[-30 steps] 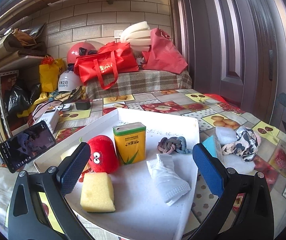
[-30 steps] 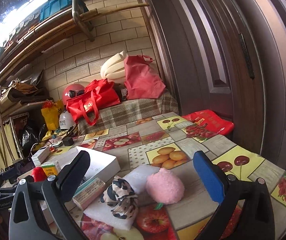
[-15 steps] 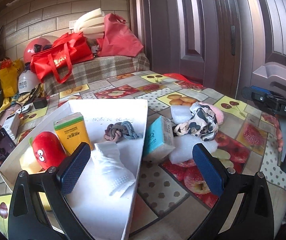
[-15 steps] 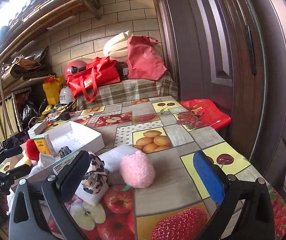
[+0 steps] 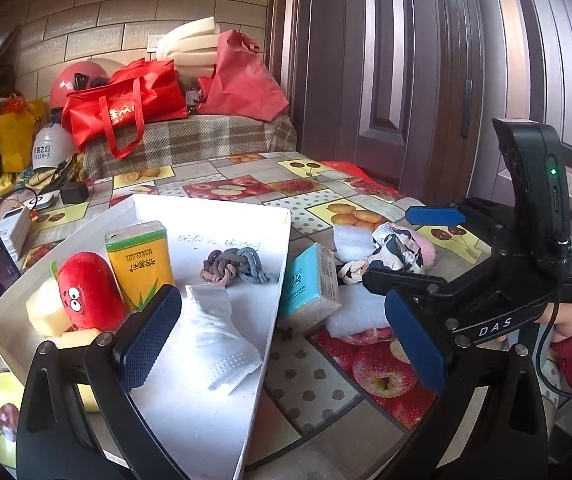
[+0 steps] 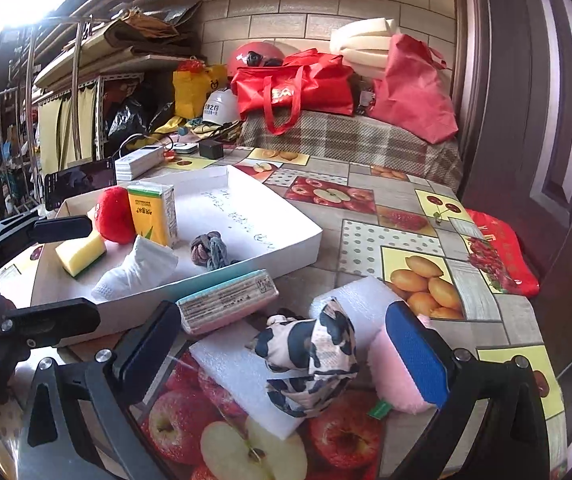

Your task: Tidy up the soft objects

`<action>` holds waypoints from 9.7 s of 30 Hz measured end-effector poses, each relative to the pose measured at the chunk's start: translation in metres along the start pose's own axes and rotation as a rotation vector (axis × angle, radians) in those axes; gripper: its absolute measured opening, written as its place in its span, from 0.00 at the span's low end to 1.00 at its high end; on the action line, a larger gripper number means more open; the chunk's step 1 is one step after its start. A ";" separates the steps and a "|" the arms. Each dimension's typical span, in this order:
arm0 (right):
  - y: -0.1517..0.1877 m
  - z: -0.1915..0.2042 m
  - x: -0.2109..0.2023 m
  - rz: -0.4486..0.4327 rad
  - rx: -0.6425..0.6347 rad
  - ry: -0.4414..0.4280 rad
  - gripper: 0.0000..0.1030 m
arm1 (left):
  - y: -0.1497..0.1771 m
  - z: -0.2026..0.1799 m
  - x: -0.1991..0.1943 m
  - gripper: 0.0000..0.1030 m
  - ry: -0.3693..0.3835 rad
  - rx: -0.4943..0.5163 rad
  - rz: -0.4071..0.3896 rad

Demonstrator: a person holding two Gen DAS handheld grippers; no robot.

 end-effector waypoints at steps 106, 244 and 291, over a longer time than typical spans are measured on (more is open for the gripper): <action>-0.006 -0.013 -0.073 -0.260 0.181 0.076 0.48 | -0.007 0.001 -0.010 0.46 0.013 -0.005 -0.078; -0.040 0.059 0.069 -0.120 0.400 0.000 1.00 | -0.012 0.158 -0.026 1.00 -0.438 -0.041 -0.146; 0.042 -0.115 -0.010 0.065 0.397 0.106 1.00 | 0.011 -0.088 0.059 0.99 0.233 0.085 0.189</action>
Point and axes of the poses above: each gripper's, at about its wrist camera, not at the fingertips, and x roughly the way its jaws point, z to its left, y to its underside, the point moved 6 cm from there along x, roughly the way its jaws point, and after that the axes turned 10 degrees about -z, right-handed, at the moved point
